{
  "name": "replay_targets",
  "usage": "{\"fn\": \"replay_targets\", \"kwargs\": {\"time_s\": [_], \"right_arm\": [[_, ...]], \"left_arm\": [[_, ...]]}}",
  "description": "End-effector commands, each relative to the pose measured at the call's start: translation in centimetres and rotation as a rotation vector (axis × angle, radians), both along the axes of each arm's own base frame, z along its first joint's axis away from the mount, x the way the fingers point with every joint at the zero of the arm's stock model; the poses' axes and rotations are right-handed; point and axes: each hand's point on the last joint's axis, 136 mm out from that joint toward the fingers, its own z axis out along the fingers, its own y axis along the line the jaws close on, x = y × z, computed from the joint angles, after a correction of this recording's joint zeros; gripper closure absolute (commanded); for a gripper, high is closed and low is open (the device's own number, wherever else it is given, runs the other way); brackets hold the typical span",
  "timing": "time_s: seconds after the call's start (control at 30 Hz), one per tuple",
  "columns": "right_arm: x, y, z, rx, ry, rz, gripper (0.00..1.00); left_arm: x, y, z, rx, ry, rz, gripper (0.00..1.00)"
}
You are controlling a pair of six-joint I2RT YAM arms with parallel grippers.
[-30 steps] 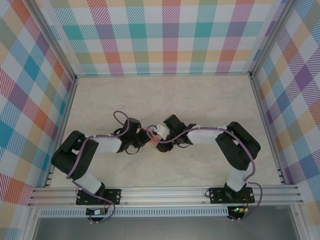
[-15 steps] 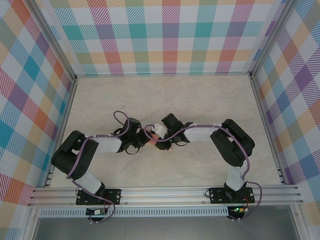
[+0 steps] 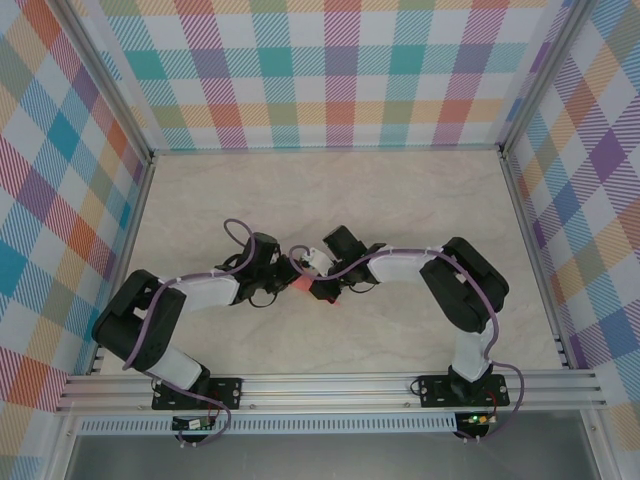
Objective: Fold a paper plane with a square sheet of paper (pick it up from the middle)
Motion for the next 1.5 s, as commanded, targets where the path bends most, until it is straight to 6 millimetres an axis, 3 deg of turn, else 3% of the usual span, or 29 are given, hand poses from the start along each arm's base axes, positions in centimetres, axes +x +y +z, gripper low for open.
{"fn": "replay_targets", "kwargs": {"time_s": [0.0, 0.2, 0.67, 1.47], "right_arm": [[-0.5, 0.6, 0.3, 0.041, 0.118, -0.01, 0.95], [-1.1, 0.7, 0.3, 0.067, 0.276, -0.073, 0.96], [-1.0, 0.4, -0.4, 0.097, 0.442, -0.142, 0.95], [-0.8, -0.2, -1.5, 0.082, 0.509, -0.185, 0.95]], "left_arm": [[-0.7, -0.3, 1.0, -0.007, -0.039, -0.029, 0.78], [-1.7, -0.3, 1.5, -0.051, -0.066, -0.047, 0.78], [-3.0, -0.9, 0.7, -0.103, -0.061, -0.072, 0.78], [-4.1, -1.9, -1.6, -0.04, -0.023, -0.091, 0.8]]}}
